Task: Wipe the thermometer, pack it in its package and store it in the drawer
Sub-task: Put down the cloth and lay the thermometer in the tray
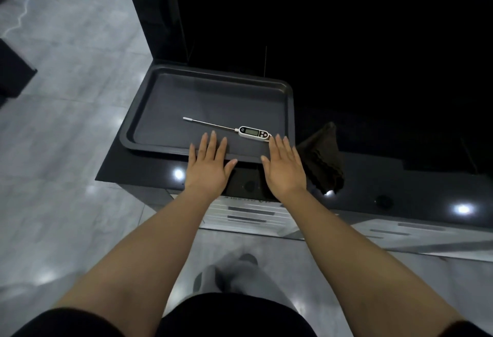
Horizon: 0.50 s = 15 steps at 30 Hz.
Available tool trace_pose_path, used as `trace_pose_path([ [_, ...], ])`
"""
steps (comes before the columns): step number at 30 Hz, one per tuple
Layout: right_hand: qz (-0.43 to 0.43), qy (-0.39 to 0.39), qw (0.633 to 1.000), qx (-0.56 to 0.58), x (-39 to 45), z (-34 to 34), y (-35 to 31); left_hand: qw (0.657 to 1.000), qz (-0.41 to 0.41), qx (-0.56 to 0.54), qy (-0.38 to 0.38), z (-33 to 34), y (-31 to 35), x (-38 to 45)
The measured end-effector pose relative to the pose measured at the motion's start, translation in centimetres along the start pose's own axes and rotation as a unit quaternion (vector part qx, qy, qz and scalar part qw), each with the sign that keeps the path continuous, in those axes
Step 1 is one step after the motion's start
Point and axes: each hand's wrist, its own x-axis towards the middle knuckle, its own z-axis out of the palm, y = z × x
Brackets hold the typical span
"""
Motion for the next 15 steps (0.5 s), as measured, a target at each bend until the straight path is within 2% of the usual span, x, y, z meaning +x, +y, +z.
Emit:
trace_pose_path([
  [9, 0.035, 0.036, 0.999, -0.017, -5.5, 1.7, -0.3, 0.999, 0.013, -0.024, 0.034, 1.8, -0.7, -4.9],
  [15, 0.056, 0.033, 0.998, -0.005, -8.2, 2.5, -0.1, 1.000, 0.003, -0.008, 0.023, 4.5, -1.1, -9.3],
])
